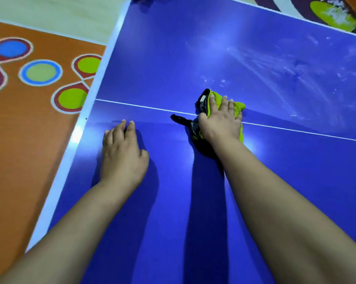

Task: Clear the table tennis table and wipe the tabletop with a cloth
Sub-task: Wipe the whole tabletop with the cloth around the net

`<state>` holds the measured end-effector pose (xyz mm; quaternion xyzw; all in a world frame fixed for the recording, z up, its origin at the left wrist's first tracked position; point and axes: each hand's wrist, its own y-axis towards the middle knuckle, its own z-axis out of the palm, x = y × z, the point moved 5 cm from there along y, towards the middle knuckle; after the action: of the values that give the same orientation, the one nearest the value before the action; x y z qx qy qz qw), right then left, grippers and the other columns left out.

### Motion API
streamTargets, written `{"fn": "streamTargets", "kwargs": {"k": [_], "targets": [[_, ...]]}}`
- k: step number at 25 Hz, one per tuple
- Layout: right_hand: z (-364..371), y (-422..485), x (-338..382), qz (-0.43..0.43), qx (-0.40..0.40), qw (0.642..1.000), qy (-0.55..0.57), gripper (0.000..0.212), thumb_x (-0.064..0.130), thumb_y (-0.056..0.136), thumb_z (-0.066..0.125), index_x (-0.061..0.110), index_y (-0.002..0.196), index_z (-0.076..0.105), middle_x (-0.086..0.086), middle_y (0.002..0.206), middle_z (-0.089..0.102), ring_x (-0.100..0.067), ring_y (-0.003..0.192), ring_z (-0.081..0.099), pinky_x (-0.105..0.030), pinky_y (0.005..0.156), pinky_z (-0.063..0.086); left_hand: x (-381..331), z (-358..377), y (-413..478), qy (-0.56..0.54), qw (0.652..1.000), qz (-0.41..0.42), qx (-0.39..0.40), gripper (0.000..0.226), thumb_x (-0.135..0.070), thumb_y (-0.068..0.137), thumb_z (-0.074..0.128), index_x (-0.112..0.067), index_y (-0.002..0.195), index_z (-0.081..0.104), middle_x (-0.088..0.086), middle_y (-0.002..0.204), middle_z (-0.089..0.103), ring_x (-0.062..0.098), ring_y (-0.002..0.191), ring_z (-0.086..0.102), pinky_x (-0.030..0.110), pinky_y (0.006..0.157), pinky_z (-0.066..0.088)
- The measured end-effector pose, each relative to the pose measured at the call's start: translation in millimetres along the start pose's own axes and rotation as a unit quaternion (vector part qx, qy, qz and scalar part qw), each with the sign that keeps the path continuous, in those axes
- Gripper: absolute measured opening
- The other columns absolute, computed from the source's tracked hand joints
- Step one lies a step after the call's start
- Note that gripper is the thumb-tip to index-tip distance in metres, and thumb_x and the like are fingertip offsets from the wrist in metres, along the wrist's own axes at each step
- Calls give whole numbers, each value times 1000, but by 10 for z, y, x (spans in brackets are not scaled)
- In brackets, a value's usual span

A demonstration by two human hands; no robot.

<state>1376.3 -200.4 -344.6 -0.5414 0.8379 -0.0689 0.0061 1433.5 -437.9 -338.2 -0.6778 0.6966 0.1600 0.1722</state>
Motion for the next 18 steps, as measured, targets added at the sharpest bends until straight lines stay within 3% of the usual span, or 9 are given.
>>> {"fn": "streamTargets", "kwargs": {"k": [9, 18], "targets": [[246, -373, 2227, -205, 20, 979, -5, 65, 43, 93, 31, 35, 153, 8, -4, 162, 1, -22, 149, -5, -51, 118, -1, 1303, -624, -156, 9, 998, -42, -47, 63, -10, 87, 46, -5, 146, 23, 13, 153, 20, 25, 140, 11, 33, 115, 0], [360, -1542, 2419, -385, 46, 921, -31, 63, 47, 93, 36, 43, 151, 13, 2, 162, -1, -17, 148, -7, -47, 119, -2, 1722, -972, -721, -47, 991, -114, -54, 60, -11, 88, 45, -5, 145, 25, 12, 151, 24, 27, 139, 15, 39, 116, 11]]}}
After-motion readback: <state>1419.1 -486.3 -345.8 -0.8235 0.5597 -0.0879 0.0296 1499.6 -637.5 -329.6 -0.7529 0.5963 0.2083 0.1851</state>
